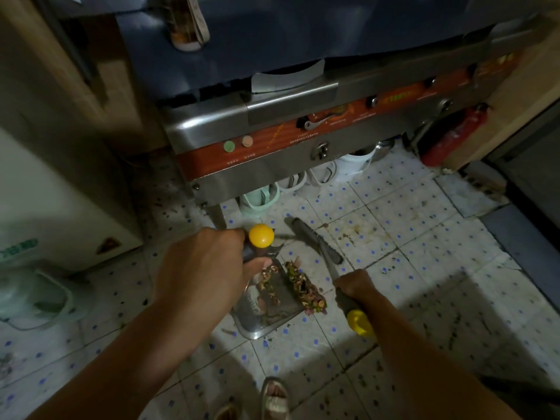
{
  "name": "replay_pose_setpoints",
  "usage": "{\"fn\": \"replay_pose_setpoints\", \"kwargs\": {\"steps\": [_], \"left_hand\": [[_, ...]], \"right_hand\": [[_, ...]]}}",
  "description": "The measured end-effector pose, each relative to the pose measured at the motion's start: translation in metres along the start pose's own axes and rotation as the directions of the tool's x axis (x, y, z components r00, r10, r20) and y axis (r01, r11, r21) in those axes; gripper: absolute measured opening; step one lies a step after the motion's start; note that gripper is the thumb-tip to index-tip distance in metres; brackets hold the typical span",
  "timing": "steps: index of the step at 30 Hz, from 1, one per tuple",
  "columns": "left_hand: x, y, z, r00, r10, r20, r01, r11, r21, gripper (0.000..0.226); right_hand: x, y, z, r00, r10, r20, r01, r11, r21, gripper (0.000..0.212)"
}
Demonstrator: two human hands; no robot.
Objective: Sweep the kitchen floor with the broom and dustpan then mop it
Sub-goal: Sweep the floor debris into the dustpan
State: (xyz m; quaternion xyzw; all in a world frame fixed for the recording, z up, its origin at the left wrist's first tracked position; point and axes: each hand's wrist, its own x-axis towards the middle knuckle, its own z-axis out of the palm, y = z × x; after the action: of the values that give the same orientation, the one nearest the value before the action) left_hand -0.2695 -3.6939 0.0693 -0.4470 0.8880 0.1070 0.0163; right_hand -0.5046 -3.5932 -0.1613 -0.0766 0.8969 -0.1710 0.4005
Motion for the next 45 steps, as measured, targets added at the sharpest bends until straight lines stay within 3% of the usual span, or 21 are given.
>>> {"fn": "replay_pose_setpoints", "kwargs": {"steps": [8,14,26,29,33,36,38,45], "left_hand": [[0.048,0.034,0.014,1.000,0.020,-0.022,-0.022,0.996,-0.089,0.038],[0.083,0.054,0.035,0.999,0.006,-0.036,-0.009,0.998,-0.063,0.041],[0.069,0.063,0.038,0.999,0.023,-0.026,-0.024,0.999,-0.046,0.048],[0.057,0.064,0.028,0.999,0.021,-0.039,-0.023,0.997,-0.075,0.048],[0.041,0.061,0.017,0.999,0.025,-0.026,-0.026,0.999,-0.043,0.045],[0.031,0.057,0.016,0.999,0.022,-0.025,-0.024,0.999,-0.043,0.037],[0.025,0.056,0.017,1.000,0.014,-0.016,-0.015,0.998,-0.068,0.035],[0.013,0.051,0.029,0.999,0.036,0.023,-0.034,0.998,-0.055,0.036]], "right_hand": [[0.064,-0.044,-0.026,0.997,-0.068,-0.035,0.063,0.989,-0.137,0.046],[0.110,-0.052,-0.028,0.991,-0.131,-0.029,0.121,0.968,-0.220,0.037],[0.094,-0.004,-0.023,0.975,-0.083,0.207,0.129,0.966,-0.223,0.024],[0.076,-0.009,-0.042,0.968,-0.097,0.231,0.129,0.984,-0.126,0.025],[0.051,-0.006,-0.059,0.978,-0.058,0.203,0.090,0.985,-0.149,0.033],[0.043,0.003,-0.065,0.979,-0.051,0.198,0.082,0.985,-0.154,0.026],[0.040,0.004,-0.072,0.984,-0.058,0.167,0.074,0.993,-0.090,0.017],[0.059,0.003,-0.073,0.995,-0.007,0.103,-0.005,0.994,0.114,0.030]]}}
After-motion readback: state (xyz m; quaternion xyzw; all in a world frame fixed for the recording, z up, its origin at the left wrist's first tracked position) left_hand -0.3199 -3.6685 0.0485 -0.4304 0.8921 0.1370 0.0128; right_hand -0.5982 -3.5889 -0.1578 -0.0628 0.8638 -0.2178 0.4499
